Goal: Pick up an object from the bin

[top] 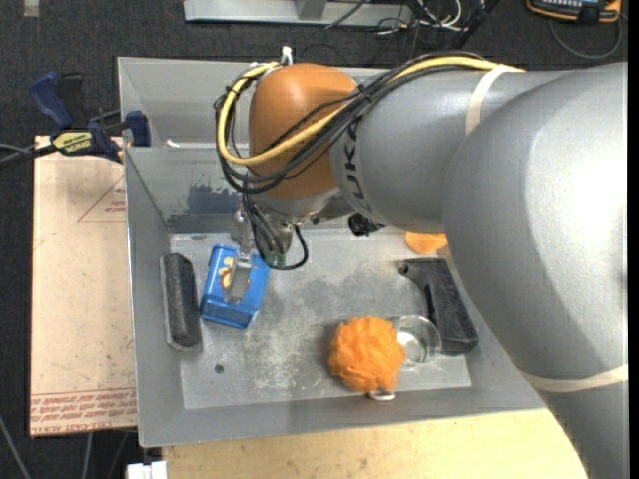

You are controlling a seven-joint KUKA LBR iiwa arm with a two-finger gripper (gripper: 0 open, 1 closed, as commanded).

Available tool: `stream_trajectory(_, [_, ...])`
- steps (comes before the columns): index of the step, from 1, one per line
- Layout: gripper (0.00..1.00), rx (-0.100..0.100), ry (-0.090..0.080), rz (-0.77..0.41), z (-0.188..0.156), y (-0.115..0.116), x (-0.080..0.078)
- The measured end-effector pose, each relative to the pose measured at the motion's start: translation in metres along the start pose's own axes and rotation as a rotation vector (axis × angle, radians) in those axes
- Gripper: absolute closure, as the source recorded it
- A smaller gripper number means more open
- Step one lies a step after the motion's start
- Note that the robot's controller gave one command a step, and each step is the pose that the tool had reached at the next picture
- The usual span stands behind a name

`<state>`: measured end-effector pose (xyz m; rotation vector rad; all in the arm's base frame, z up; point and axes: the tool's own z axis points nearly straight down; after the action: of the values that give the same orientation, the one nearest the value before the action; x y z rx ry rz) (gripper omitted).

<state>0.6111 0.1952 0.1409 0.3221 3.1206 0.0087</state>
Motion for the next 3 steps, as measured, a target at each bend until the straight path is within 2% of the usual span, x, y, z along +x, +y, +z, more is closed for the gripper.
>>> stream_trajectory(1, [1.0,-0.027,-0.022,-0.128,0.035,-0.002,-0.026])
stream_trajectory(2, [1.0,-0.028,-0.023,-0.128,0.035,-0.002,-0.026])
stream_trajectory(3, [1.0,-0.021,-0.039,-0.131,0.025,-0.003,-0.021])
